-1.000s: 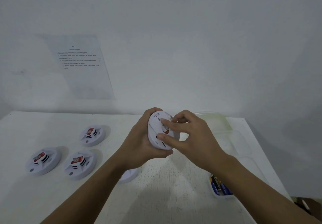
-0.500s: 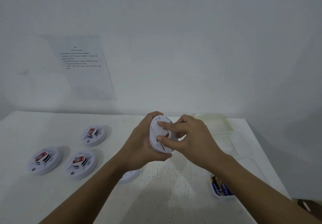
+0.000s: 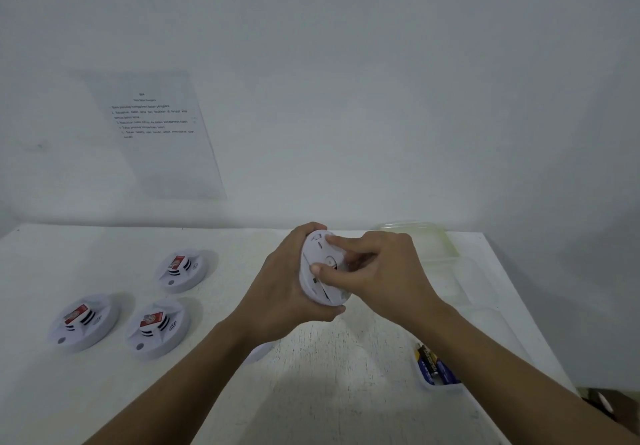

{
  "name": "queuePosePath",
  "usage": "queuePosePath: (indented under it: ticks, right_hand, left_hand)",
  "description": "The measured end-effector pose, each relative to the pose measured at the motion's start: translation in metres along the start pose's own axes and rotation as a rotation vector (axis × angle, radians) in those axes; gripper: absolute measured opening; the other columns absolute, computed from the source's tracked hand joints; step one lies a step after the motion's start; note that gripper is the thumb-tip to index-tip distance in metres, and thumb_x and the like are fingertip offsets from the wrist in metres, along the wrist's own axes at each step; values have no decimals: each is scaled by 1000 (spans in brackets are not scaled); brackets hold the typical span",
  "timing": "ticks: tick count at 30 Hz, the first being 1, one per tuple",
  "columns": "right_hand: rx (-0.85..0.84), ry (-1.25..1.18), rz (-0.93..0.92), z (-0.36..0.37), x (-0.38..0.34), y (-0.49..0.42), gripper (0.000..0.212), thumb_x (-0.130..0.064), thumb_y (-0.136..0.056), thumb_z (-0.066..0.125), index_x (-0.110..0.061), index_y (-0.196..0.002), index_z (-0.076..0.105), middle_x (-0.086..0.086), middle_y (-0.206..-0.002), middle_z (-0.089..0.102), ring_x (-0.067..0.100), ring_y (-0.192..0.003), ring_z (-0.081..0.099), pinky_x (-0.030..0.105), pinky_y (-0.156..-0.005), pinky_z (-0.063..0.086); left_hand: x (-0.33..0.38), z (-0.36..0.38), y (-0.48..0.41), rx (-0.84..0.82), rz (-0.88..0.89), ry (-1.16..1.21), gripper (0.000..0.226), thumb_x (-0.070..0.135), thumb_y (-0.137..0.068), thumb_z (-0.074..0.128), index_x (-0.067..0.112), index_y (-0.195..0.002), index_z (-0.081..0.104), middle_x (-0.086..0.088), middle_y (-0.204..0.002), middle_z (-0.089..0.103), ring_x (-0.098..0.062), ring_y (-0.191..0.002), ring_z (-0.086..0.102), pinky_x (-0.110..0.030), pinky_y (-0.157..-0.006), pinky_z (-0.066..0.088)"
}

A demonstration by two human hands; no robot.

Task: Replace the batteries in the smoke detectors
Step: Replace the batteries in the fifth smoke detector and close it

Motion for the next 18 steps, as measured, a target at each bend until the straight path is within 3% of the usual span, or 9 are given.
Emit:
queuePosePath:
  ticks: [5,8,10,13,16,18]
  right_hand:
    - [38,7,68,-3,1,-3,50,-53,-66,83,-28,-110,78,-8,-75,76,6,-70,69,30,-75,60]
    - [35,-54,139,-1,8,-5,46,-50,-65,87,-29,-105,79,-8,-76,77,7,-70,72,32,-77,61]
    - [24,-71,158,2,12,-3,46,-49,-66,87,-29,-106,79,-7,-75,77,8,-71,73,32,-77,61]
    - [-9,-95,143,6,14,0,44,-46,-70,86,-29,-109,78,-8,-79,77,5,-70,72,28,-74,62]
    - [-6,-95,117,5,12,0,46,-48,-73,82,-28,-114,76,-10,-93,76,2,-78,71,16,-72,58]
    - [-17,-93,108,5,10,-1,45,-49,-78,77,-28,-118,74,-14,-102,75,0,-86,70,12,-74,56]
  left_hand:
    - [0,1,-1,36,-19,0,87,9,-67,93,15,-139,44,8,-127,60,2,-113,58,-13,-100,47]
    - [-3,2,1,53,-5,-42,87,13,-65,94,32,-131,43,23,-121,55,16,-112,52,1,-90,39]
    - [-8,3,3,58,-16,-42,84,7,-67,92,33,-129,42,21,-120,55,20,-111,51,0,-92,41]
    - [-14,3,3,23,-54,-4,82,2,-72,89,19,-138,44,7,-125,60,16,-110,54,-16,-101,47]
    - [-6,-2,0,-11,-14,-55,94,37,-62,95,28,-135,37,15,-123,56,6,-111,56,-10,-93,50]
    - [-2,-3,0,-35,-37,-50,90,59,-57,87,34,-128,38,22,-122,51,13,-113,51,-4,-92,45]
Point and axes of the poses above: each hand's wrist, its own y-axis away from the middle knuckle, its own z-axis out of the palm, x = y × z, the point moved 9 cm from there along -y, towards the middle knuckle
